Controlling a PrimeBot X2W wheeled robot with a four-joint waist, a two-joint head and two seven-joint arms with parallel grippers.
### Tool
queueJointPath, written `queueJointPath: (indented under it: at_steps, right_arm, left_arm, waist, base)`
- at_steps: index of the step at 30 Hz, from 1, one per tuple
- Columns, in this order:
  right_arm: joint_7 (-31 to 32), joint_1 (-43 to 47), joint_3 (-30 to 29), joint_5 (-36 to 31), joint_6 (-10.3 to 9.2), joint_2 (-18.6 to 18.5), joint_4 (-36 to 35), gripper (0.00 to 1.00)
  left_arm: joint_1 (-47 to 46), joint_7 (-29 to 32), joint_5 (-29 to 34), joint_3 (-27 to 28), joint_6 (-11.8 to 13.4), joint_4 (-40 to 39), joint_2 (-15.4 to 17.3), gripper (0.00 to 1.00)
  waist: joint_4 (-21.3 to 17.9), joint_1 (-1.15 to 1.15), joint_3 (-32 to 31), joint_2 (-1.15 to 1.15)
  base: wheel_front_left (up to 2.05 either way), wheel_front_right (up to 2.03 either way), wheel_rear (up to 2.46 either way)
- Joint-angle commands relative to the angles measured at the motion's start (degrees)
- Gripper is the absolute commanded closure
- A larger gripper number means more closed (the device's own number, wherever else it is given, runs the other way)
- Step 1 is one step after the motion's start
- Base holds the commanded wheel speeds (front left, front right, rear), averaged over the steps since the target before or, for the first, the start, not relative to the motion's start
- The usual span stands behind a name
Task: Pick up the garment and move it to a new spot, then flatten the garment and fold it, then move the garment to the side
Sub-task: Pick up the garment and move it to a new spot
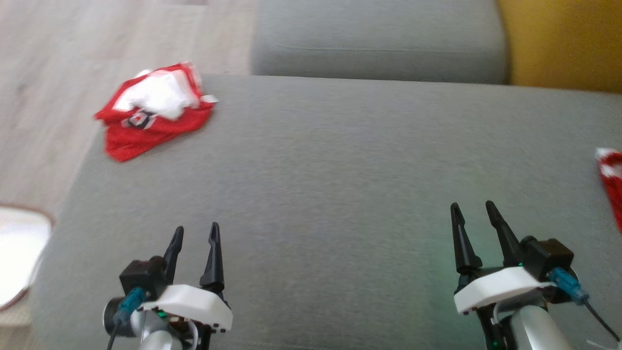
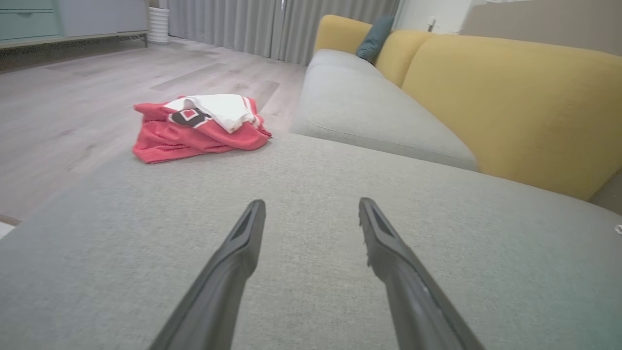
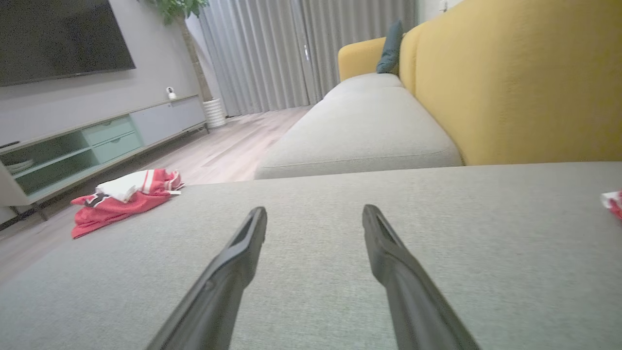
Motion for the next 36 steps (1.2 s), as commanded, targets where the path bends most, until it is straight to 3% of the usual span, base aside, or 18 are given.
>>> queueJointPath:
  at_steps: [1, 9, 15, 27, 36]
  right_arm:
    - [-0.42, -1.41, 1.40, 0.24, 0.37, -0.05, -2.10, 0.00]
    - [-0.79, -1.86, 2.09, 0.96, 0.37, -0.05, -2.73, 0.00]
    - [-1.02, -2.50, 3.30, 1.34, 0.37, -0.05, -2.82, 0.00]
    - [-0.49, -5.47, 7.02, 0.88, 0.37, -0.05, -3.29, 0.00]
    - [0.23, -4.30, 3.98, -1.12, 0.37, -0.05, -6.43, 0.00]
  left_arm:
    - [-2.62, -0.45, 0.51, 1.76, -0.18, -1.68, 0.06, 0.00]
    - [-2.83, -0.45, 1.31, 2.68, -0.46, -2.50, 0.31, 0.00]
    - [-2.59, -0.45, 1.46, 3.57, -0.58, -3.22, 0.52, 0.00]
    - [-0.38, -0.45, 1.26, 6.71, 0.54, -7.11, 0.37, 0.00]
    - [-2.94, -0.45, 1.31, 6.90, -0.15, -5.80, 0.44, 0.00]
  waist:
    - [4.00, 0.00, -0.15, 0.00]
    - [16.26, 0.00, 0.43, 0.00]
    - [22.78, 0.00, 0.94, 0.00]
    - [24.19, 0.00, 3.15, 0.00]
    - [23.58, 0.00, 5.96, 0.00]
  base:
    - [0.00, 0.00, 0.00]
    - [0.00, 0.00, 0.00]
    - [0.00, 0.00, 0.00]
    - [0.00, 0.00, 0.00]
    - [0.00, 0.00, 0.00]
